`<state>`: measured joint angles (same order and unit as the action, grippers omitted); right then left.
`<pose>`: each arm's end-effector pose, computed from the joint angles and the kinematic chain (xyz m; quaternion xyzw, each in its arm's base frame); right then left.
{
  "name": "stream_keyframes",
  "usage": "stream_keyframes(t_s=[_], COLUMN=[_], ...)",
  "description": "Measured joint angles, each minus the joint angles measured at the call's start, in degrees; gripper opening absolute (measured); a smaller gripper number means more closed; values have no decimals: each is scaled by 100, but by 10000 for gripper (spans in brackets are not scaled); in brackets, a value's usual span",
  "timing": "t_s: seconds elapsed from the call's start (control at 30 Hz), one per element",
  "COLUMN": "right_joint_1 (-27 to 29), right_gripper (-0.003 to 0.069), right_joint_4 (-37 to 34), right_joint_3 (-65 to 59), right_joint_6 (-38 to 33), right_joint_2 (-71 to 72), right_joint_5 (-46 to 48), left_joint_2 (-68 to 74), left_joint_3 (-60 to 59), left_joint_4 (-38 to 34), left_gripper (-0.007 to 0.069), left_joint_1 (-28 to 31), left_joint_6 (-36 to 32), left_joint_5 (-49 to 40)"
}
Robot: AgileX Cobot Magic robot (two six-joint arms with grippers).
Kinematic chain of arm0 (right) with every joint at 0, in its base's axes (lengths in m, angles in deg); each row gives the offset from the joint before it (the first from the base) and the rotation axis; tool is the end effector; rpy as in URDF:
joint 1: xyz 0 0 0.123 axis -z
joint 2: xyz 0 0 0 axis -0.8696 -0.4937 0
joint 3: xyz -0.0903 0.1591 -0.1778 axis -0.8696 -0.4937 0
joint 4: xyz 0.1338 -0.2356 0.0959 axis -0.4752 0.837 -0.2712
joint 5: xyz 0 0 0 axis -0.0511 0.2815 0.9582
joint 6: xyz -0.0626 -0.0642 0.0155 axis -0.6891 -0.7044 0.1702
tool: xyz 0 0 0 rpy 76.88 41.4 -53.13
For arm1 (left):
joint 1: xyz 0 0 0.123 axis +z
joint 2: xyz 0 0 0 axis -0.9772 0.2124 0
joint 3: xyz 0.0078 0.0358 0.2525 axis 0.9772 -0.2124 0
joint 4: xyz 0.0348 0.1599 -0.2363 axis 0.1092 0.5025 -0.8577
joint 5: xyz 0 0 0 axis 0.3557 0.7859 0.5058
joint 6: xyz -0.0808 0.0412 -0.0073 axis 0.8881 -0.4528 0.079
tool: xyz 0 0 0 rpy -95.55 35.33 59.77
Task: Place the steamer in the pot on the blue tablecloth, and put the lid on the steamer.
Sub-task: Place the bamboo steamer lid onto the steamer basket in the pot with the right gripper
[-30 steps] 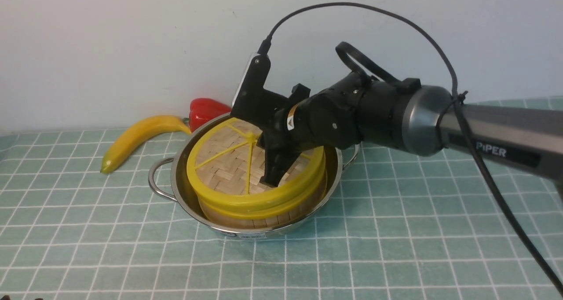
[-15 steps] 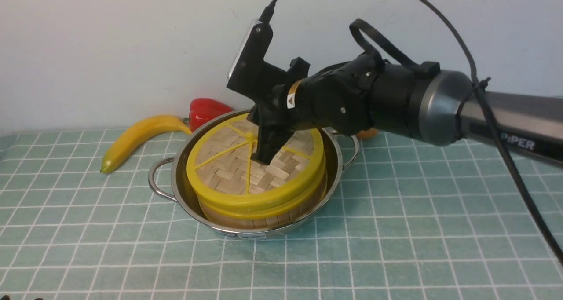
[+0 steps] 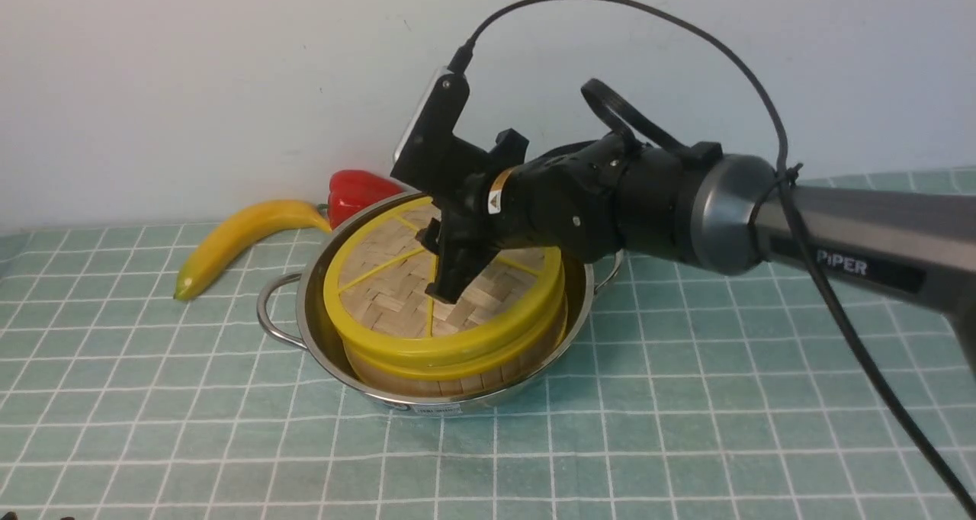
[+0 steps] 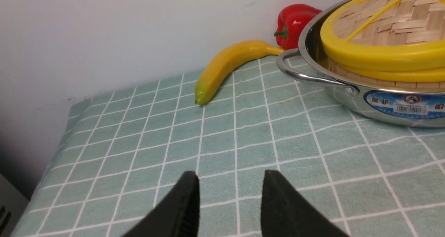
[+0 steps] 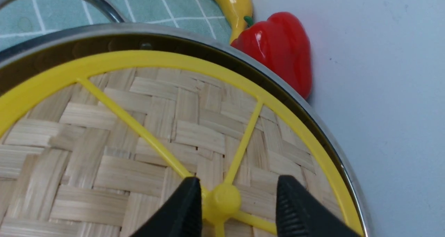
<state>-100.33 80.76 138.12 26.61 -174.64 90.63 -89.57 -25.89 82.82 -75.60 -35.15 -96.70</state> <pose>0.3904 0.3292 0.1752 -0.4917 0.7583 0.0635 0.4232 0.1204 0.0061 0.1821 0.0769 0.7814 0.0946 0.6120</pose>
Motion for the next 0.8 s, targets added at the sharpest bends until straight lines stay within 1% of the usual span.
stream_keyframes(t_s=[0.13,0.23,0.43,0.8], right_joint_1=[0,0,0,0], right_gripper=[303,276,236,222], right_joint_4=[-124,-371,-586,-635], right_joint_3=[0,0,0,0], right_joint_6=[0,0,0,61], right_joint_2=[0,-12,-150,-303], right_joint_5=[-156,-247,-278,-285], left_joint_2=[0,0,0,0], left_joint_3=[0,0,0,0], left_joint_4=[0,0,0,0], left_gripper=[243,243,243,243], left_joint_1=[0,0,0,0], left_joint_6=[0,0,0,0], left_joint_5=[0,0,0,0])
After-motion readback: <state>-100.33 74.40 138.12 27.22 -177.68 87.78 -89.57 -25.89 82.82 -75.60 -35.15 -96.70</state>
